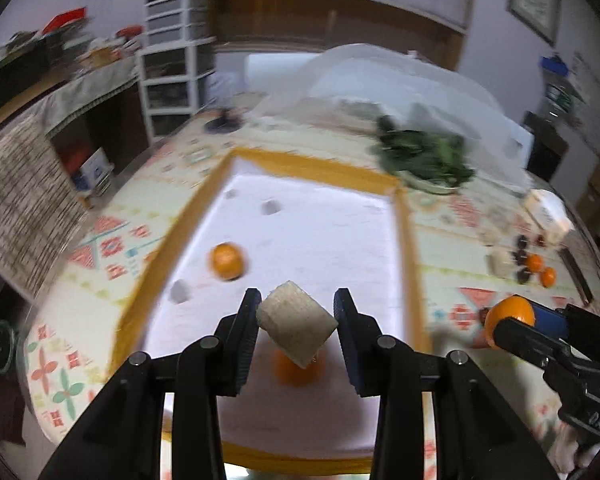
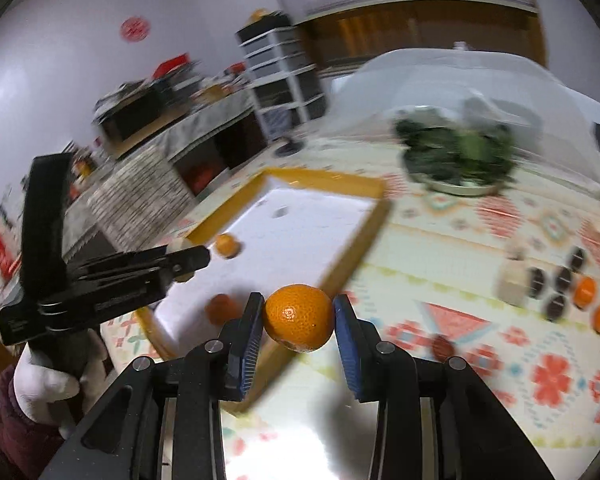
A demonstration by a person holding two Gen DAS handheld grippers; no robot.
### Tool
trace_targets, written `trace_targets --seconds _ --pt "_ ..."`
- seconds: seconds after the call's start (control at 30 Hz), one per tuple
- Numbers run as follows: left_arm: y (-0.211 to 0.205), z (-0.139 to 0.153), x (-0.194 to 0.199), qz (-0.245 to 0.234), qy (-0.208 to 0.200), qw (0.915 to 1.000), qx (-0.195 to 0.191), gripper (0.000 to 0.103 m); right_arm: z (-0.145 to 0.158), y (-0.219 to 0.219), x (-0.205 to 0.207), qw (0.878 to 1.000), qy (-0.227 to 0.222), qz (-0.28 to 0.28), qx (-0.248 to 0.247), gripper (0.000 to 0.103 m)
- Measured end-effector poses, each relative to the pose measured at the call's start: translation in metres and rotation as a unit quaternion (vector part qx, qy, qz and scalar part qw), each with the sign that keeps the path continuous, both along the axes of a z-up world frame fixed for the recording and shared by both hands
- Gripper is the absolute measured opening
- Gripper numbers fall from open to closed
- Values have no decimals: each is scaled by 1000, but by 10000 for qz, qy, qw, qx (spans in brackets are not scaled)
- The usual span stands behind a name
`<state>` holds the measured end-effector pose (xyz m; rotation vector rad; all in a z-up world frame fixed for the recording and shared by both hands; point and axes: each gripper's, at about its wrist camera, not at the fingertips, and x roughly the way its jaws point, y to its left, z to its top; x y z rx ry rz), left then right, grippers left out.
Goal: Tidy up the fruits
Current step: 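Place the beige cube and mandarins into the white tray with both tools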
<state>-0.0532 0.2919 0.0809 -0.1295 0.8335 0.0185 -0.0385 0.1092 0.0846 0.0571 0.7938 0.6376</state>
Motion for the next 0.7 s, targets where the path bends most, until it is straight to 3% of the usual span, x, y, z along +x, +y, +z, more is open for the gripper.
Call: trace_targets --seconds 0.2,0.47,0.63,0.7 --pt "36 -27 7 297 309 9990 -113 37 -28 57 20 9987 180 347 -317 38" --pt "50 -39 16 393 422 9976 -393 37 -56 80 43 9975 311 307 -553 40" --pt "56 -37 16 441 382 9963 -637 51 -58 74 49 9982 367 198 -426 41" --pt "56 -33 13 476 342 9957 -718 58 -53 71 48 9987 324 181 -336 47"
